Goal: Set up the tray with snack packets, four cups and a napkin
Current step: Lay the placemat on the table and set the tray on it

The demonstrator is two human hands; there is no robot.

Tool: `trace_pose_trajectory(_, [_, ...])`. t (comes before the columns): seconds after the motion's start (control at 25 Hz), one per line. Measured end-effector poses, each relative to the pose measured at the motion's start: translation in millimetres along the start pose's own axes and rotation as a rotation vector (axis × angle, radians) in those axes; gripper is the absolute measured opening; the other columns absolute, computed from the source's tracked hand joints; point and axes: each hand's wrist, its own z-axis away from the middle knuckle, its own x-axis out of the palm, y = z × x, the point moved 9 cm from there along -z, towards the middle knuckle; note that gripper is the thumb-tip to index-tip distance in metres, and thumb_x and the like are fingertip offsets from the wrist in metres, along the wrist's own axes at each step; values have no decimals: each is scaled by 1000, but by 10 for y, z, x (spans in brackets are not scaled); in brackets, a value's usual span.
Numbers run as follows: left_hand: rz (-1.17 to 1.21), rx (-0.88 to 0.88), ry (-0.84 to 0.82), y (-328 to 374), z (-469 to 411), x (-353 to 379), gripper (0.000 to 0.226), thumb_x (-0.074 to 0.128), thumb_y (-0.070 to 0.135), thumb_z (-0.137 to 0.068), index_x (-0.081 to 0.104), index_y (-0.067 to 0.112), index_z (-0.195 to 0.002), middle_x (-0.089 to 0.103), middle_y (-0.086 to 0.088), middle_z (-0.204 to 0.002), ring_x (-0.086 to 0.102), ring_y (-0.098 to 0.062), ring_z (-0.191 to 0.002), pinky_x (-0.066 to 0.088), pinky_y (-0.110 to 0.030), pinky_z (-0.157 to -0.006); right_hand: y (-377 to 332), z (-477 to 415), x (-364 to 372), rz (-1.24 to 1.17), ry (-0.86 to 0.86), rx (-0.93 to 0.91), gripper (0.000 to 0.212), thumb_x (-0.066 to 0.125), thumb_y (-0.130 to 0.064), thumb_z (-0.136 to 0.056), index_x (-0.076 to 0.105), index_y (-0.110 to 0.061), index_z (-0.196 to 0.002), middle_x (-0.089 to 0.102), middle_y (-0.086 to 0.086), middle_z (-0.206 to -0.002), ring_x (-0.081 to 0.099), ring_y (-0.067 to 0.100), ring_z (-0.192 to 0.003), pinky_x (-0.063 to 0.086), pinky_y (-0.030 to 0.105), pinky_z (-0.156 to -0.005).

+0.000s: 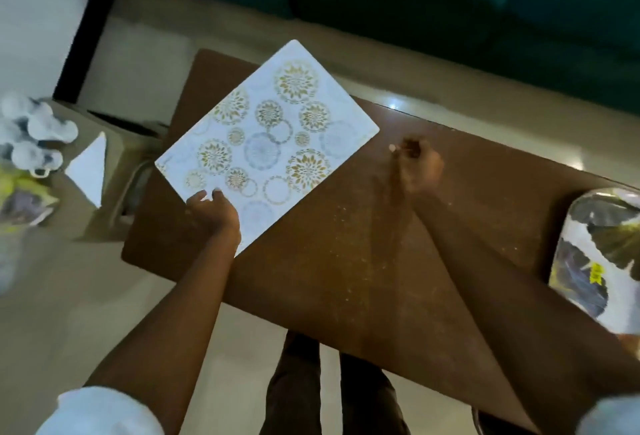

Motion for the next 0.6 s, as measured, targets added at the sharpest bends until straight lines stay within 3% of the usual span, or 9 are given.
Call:
trace_pose_trajectory(0.12, [34, -81, 53, -257, -422, -209, 41, 69, 26, -94, 65, 5, -129, 66, -17, -132, 66, -34, -118, 56, -42, -99, -619, -527, 464, 33, -78, -126, 23, 78, -23, -90, 73, -16, -111, 74, -5, -97, 70, 11, -92, 54, 12, -80])
trace_pose_trajectory(0.2, [71, -86, 64, -345, -642, -251, 40, 75, 25, -88, 67, 5, -123, 68, -16, -126, 67, -32, -113, 55, -37, -94, -926, -852, 823, 29, -124, -168, 16, 75, -17, -88, 73, -11, -102, 76, 1, -92, 73, 17, -90, 61, 28, -83])
trace_pose_trajectory(0.28, [99, -87, 81, -431, -824, -234, 45, 80, 24, -83, 66, 3, -121, 67, -18, -125, 67, -33, -110, 54, -35, -92, -1146, -1136, 1179, 98, -156, -174, 20, 76, -23, -84, 73, -9, -98, 76, 7, -92, 74, 24, -95, 59, 41, -85])
trace_pose_trajectory(0.44, [141, -119, 18, -536, -972, -93, 58, 86, 21, -78, 58, 6, -126, 58, -16, -130, 67, -29, -109, 57, -44, -96, -1299, -1439, 1750, 430, -259, -185, 40, 81, -35, -86, 69, -13, -117, 67, 2, -106, 67, 26, -113, 40, 23, -80])
trace_pose_trajectory(0.6, [158, -97, -12, -509, -1004, -62, 62, 90, 10, -74, 54, 4, -125, 62, -18, -129, 71, -28, -107, 63, -44, -89, -1388, -1391, 2028, 431, -316, -169, 40, 79, -27, -91, 68, -10, -125, 65, 2, -111, 63, 20, -104, 46, 27, -81])
